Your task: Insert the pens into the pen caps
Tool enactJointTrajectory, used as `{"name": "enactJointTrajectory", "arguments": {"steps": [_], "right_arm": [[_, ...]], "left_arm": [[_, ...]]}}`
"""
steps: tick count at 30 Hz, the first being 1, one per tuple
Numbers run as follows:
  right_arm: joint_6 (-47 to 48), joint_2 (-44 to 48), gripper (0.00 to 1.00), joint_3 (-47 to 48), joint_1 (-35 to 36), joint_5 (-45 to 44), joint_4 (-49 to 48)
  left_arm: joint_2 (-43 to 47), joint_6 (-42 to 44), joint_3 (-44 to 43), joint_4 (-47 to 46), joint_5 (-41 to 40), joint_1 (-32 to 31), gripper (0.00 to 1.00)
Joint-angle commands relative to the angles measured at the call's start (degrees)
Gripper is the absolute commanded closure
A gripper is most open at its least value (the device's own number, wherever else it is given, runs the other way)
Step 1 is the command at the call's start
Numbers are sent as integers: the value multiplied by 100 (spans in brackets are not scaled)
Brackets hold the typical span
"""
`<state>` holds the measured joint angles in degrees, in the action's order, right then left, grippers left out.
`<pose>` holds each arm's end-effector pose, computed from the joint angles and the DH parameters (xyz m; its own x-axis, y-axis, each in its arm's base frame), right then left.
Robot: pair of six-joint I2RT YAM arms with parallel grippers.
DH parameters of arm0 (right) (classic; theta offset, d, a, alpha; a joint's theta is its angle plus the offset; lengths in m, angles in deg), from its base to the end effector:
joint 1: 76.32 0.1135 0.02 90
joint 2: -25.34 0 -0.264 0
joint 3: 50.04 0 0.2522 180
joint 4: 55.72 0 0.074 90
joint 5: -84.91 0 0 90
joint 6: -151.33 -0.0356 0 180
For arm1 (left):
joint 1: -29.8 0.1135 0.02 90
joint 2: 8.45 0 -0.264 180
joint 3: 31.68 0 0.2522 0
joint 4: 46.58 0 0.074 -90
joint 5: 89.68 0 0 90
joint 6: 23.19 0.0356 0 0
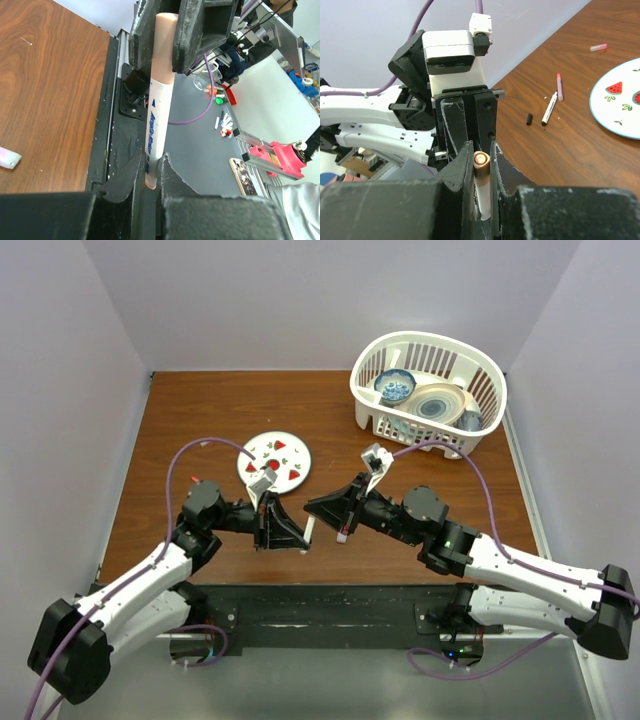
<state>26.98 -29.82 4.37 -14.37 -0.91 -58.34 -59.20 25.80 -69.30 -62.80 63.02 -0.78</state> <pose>0.1062 0.2049 0.3305 -0.5033 0.2521 -0.8265 -0.7636 0.3179 0.5620 0.1464 -0.1233 0.2655 -0.6194 0.0164 -0.7849 0.7830 -0.0607 -0.6191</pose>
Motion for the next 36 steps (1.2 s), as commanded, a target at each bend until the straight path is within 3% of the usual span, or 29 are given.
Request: {"name": "enactJointTrajectory", "arguments": {"steps": [1, 4, 7, 8, 9, 12, 18, 19, 20, 26, 36], "right_arm": [[-503, -224, 100, -7, 757, 1228, 2349], [-407, -206, 100, 888, 678, 58, 3034], [-345, -303, 81, 1794, 625, -1031, 3527], [-353, -285, 73, 1972, 634, -1356, 3580], [-371, -216, 57, 2122, 625, -1655, 3633], [-362, 12, 36, 2675, 625, -2754, 3781], [-195, 707, 17, 2968, 625, -3529, 4116], [-256, 978, 8, 2810, 634, -3599, 4151], [-309, 1102, 4, 2722, 625, -3800, 4256], [-845, 1910, 1, 2089, 625, -4400, 4696], [-801, 2167, 1, 2211, 634, -4664, 5268]], "left_arm": [[20, -135, -752, -1494, -2007, 405, 100], [160, 5, -691, -1196, -1866, 405, 100], [415, 128, -541, -879, -1840, 405, 100], [477, 190, -506, -626, -1857, 396, 100], [521, 269, -454, -458, -1884, 396, 100], [706, 699, -418, 385, -2147, 396, 100], [522, 1289, -821, 2284, -3473, 361, 100], [278, 1237, -866, 2390, -3718, 256, 100], [136, 1201, -918, 2600, -3930, 151, 100], [-1261, 903, -1507, 3348, -5873, -1089, 100], [-2904, 446, -1877, 3218, -5866, -1265, 100]]}}
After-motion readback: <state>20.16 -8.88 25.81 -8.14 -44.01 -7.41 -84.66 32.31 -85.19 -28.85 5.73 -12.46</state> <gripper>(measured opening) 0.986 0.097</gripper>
